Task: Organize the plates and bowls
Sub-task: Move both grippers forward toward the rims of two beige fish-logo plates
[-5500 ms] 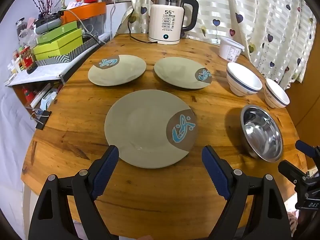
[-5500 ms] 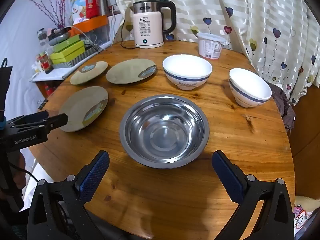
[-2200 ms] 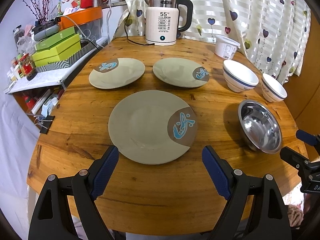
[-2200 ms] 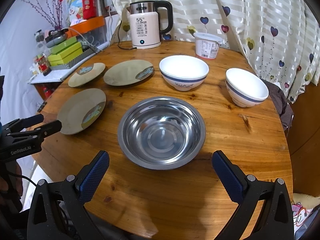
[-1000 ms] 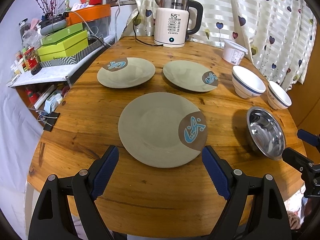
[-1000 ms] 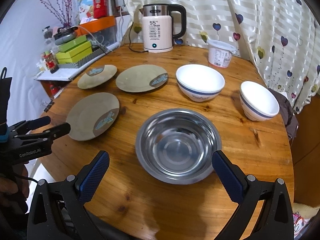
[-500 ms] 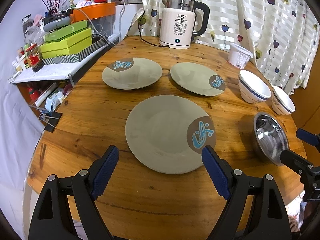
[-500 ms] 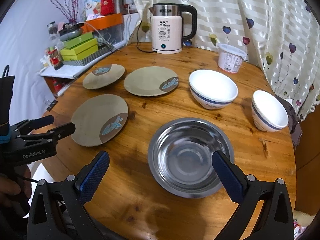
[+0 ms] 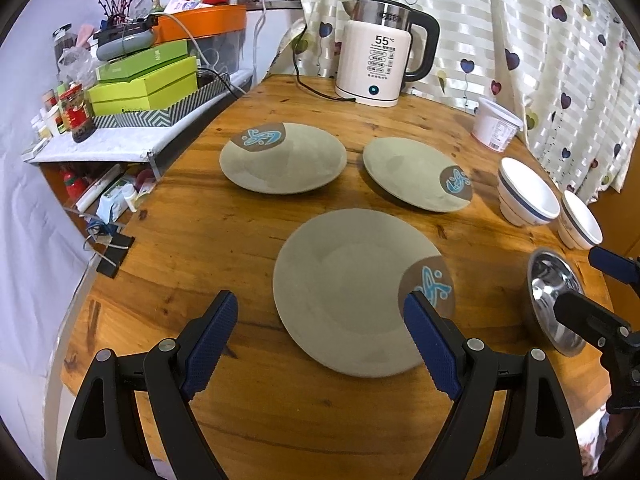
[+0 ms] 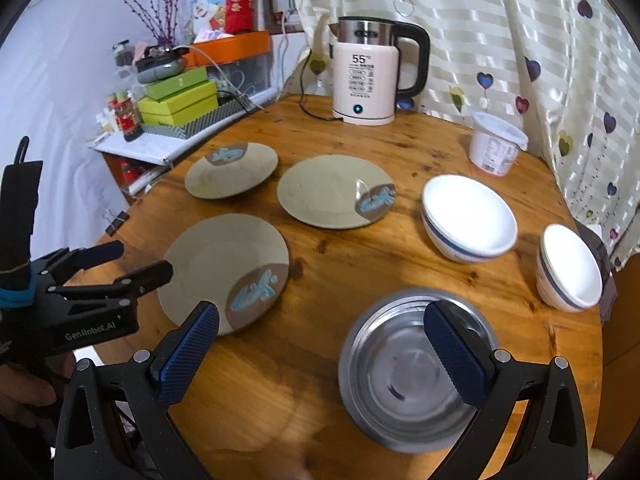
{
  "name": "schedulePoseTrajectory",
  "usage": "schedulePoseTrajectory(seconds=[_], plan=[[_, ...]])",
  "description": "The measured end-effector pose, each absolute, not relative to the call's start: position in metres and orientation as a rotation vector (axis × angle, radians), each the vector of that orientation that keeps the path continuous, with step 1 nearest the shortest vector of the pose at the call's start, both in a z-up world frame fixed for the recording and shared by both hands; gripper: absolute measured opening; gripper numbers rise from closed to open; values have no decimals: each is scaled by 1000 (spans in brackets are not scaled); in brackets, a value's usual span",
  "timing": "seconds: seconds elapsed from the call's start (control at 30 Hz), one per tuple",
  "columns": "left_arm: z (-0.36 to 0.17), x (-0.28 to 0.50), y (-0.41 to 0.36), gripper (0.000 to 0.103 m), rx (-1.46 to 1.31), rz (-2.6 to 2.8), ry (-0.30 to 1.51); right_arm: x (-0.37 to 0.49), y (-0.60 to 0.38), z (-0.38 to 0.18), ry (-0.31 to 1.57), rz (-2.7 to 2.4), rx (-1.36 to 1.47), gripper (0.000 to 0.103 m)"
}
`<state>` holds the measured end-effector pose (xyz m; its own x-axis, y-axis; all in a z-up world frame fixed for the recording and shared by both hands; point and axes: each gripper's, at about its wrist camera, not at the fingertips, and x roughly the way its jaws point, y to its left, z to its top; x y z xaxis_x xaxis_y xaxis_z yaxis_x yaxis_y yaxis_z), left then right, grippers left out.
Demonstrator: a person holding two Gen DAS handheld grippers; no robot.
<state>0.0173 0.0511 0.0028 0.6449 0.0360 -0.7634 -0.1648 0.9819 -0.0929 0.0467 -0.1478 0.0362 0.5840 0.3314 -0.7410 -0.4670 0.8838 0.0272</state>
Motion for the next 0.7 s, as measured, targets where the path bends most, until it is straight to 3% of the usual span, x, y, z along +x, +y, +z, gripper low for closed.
schedulePoseTrajectory(seconds=[0.47, 0.53, 0.6, 0.7], plan=[[2, 41, 77, 80, -180, 148, 857, 87, -107, 36, 838, 527, -158, 99], [2, 44, 82, 77, -188, 150, 857, 95, -102, 35, 852, 533, -146, 99], [0, 49, 88, 67, -197, 153, 864, 102, -96, 33, 864, 532, -144, 98], [-3, 57, 97, 67, -215, 160, 875, 110, -88, 30, 874, 538, -146, 98]])
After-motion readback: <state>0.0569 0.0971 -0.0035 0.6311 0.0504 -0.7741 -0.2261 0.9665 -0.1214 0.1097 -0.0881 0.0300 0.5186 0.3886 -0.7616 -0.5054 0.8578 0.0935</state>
